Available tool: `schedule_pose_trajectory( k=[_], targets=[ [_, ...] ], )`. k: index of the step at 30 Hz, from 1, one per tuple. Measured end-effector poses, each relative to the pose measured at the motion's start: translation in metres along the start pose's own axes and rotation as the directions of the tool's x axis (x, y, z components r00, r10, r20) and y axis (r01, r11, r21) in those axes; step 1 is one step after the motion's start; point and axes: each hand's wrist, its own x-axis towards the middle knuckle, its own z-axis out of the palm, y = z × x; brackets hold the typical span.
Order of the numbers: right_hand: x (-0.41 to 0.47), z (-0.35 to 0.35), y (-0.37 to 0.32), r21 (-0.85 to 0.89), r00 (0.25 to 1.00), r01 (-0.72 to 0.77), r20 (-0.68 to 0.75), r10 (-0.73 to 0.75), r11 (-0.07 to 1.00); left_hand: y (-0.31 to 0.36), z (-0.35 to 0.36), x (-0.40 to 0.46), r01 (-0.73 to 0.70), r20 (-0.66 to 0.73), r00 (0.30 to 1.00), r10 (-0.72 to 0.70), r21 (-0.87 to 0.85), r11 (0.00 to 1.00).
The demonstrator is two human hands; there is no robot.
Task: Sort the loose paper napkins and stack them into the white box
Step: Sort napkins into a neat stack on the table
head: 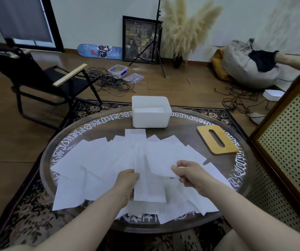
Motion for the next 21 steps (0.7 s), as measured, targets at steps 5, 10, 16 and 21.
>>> schedule_pose_trajectory(
  k=[5,10,16,21],
  targets=[
    [-0.011,0.024,0.016,-0.203,0.995,-0.024,0.088,0.043,0.979,-0.002,0.002,0.002,0.000,0.004,1.000,0.000,-0.036,0.999],
    [-0.008,0.034,0.026,-0.313,0.999,0.027,-0.011,-0.032,0.949,-0.003,0.003,0.002,-0.021,0.002,1.000,0.021,-0.060,0.998],
    [-0.010,0.035,0.022,-0.238,0.998,0.038,-0.036,-0.048,0.970,-0.005,0.003,0.007,-0.033,0.007,0.999,0.034,-0.073,0.997],
    [-0.009,0.034,0.019,-0.246,0.997,0.060,-0.038,-0.071,0.967,-0.005,0.006,0.004,-0.027,0.008,1.000,0.028,-0.060,0.998]
  ],
)
